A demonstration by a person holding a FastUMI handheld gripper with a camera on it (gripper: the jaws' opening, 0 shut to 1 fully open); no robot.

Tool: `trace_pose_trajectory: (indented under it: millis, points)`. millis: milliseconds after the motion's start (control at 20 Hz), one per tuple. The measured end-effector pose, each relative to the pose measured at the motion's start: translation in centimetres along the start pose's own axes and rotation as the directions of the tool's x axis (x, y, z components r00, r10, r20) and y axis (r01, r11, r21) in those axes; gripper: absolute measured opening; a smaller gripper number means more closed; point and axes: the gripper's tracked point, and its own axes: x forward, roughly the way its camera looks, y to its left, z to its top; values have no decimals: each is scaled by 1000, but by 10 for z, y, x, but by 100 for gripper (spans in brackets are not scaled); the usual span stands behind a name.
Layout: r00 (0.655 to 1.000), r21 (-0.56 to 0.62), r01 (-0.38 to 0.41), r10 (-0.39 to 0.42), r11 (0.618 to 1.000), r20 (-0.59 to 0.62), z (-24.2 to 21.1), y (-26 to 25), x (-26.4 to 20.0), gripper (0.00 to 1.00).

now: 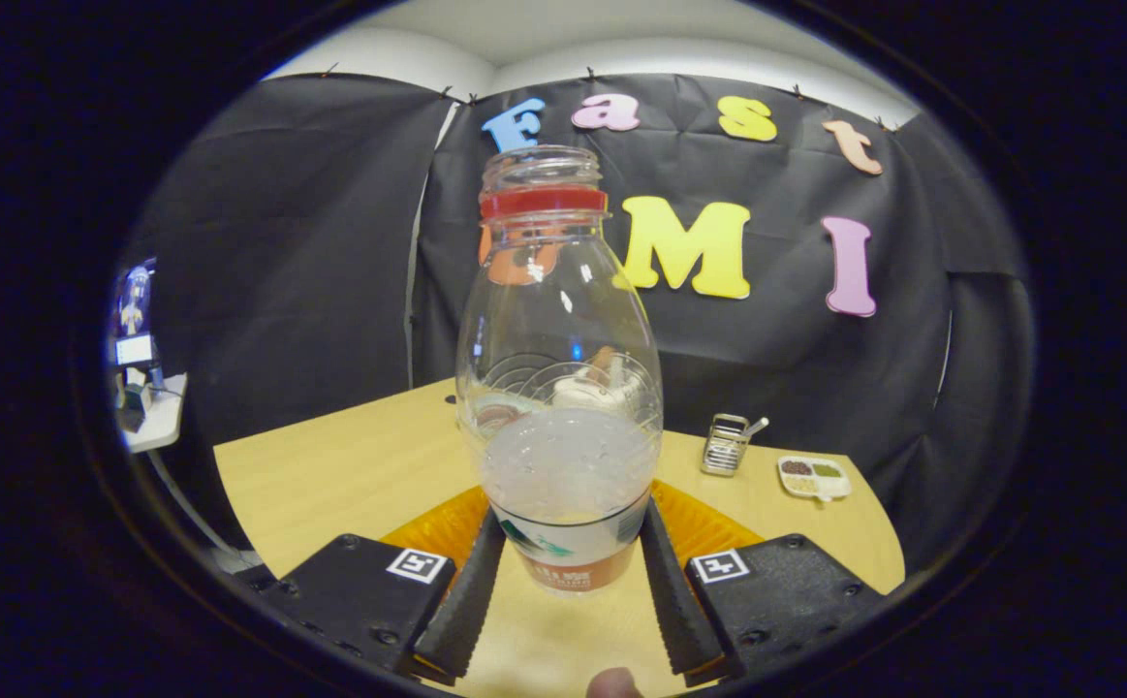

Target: Take the bottle from table, then pour the juice into the cup, finally place the bottle on the coaster

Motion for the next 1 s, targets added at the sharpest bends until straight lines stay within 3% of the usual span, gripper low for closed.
trace_pose_trajectory:
  millis: [650, 1000]
  points:
    - [996, 16, 35, -33, 999, -85, -65, -21, 122, 79]
    - [992, 24, 35, -32, 999, -123, -93, -15, 145, 81]
